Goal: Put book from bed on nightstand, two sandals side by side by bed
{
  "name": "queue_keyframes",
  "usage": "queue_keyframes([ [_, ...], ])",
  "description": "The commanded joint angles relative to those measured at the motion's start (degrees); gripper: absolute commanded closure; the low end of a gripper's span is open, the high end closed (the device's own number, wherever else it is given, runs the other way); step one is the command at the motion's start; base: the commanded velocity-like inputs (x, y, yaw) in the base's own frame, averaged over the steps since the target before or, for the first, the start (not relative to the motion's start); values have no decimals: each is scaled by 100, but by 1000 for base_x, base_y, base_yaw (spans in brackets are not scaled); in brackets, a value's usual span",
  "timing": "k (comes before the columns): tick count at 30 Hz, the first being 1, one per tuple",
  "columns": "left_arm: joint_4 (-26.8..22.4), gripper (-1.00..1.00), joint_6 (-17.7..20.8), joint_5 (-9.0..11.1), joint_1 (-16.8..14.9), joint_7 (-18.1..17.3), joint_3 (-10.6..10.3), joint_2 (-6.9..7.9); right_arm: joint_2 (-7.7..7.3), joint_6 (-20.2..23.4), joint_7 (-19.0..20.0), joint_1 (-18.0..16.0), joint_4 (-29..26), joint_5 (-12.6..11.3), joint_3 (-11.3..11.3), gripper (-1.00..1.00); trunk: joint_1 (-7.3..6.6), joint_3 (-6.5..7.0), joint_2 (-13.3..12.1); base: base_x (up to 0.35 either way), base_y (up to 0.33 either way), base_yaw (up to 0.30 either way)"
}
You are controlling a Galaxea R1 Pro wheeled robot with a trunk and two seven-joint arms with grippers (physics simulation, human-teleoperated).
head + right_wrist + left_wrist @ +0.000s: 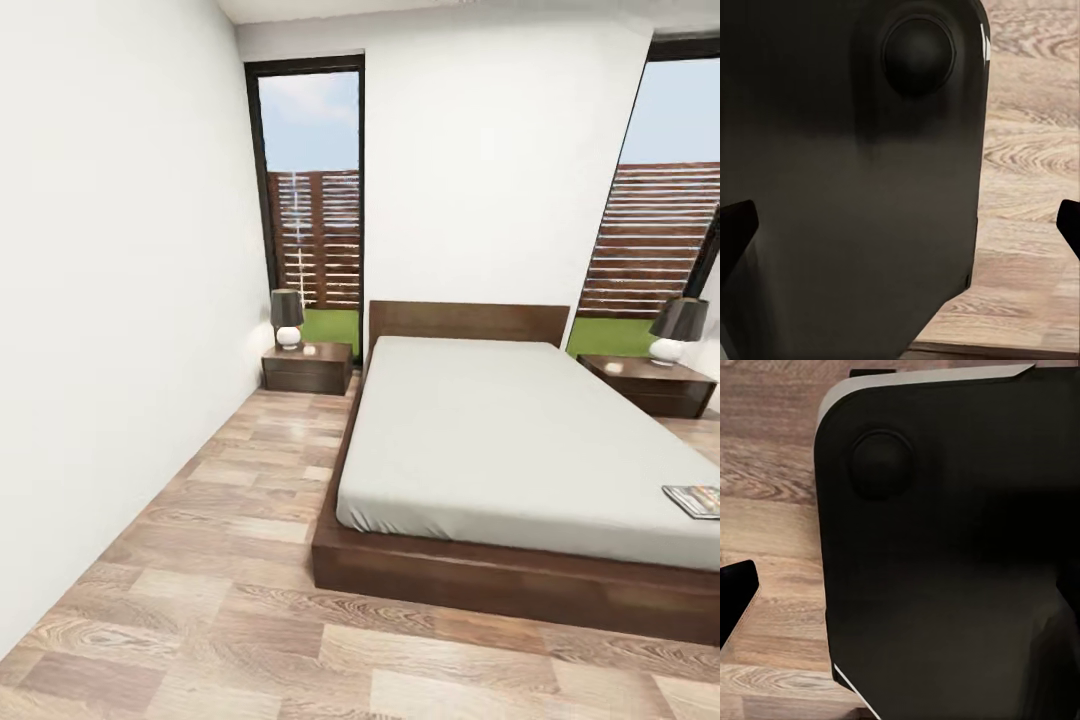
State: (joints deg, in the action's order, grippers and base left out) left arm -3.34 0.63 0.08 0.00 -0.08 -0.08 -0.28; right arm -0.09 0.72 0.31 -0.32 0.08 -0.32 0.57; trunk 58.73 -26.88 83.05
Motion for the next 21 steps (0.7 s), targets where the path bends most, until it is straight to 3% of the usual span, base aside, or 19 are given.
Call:
queue_keyframes([
  [1, -4, -100, 7, 1, 0, -1, -1, -3, 0, 8, 4, -3, 1, -3, 5, -100, 0, -5, 3, 0, 0, -300],
  [21, -5, -100, 7, 1, 0, -1, -1, -8, 0, 8, 5, -3, 1, -3, 8, -100, 0, 3, 3, 0, 0, -296],
])
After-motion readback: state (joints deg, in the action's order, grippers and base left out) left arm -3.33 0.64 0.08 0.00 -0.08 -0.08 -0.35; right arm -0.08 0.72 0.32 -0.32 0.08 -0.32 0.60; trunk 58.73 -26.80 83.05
